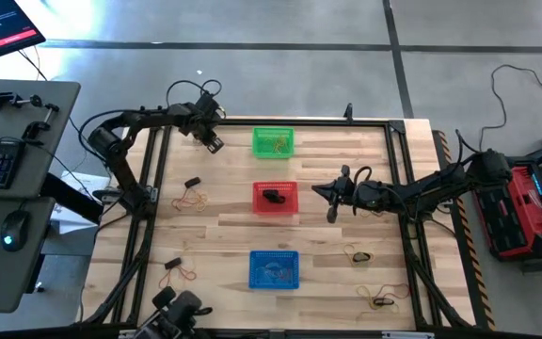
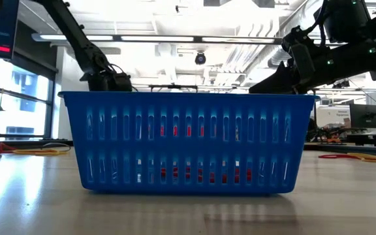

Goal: Sort rubber bands into baskets
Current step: Put the red rubber band into the blue bin

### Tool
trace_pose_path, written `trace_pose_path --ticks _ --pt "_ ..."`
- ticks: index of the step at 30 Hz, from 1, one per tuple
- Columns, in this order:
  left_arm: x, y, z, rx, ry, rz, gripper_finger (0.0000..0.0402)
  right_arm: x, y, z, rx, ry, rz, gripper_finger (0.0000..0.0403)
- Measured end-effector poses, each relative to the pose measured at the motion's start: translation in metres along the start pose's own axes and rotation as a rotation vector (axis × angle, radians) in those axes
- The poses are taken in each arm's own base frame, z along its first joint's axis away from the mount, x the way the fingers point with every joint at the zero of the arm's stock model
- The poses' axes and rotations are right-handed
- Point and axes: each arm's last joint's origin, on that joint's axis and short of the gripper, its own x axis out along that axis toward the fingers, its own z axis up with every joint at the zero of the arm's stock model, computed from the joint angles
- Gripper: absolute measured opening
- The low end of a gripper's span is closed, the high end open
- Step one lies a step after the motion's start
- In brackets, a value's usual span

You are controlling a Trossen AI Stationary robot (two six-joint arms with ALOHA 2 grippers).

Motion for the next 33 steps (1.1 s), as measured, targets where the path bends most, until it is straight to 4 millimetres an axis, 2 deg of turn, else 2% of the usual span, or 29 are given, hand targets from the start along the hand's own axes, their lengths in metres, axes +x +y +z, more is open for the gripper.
trace_pose_path --ticks 13,21,24,29,33 --pt "0.008 0.009 0.004 -0.009 0.013 -0.068 0.0078 0.0 0.0 0.0 0.0 0.001 0.002 0.0" --pt "0.009 0.013 0.002 -0.027 0.016 -0.073 0.0012 0.0 0.0 0.0 0.007 0.001 0.003 0.0" --pt "0.008 0.014 0.002 -0.012 0.019 -0.069 0.0004 0.0 0.0 0.0 0.006 0.001 0.003 0.0" --pt "0.001 0.012 0.001 -0.003 0.022 -0.053 0.0001 0.0 0.0 0.0 0.006 0.001 0.003 0.0" --pt "-0.016 0.009 0.002 -0.001 -0.009 -0.045 0.0 0.0 0.0 0.0 0.006 0.001 0.003 0.0"
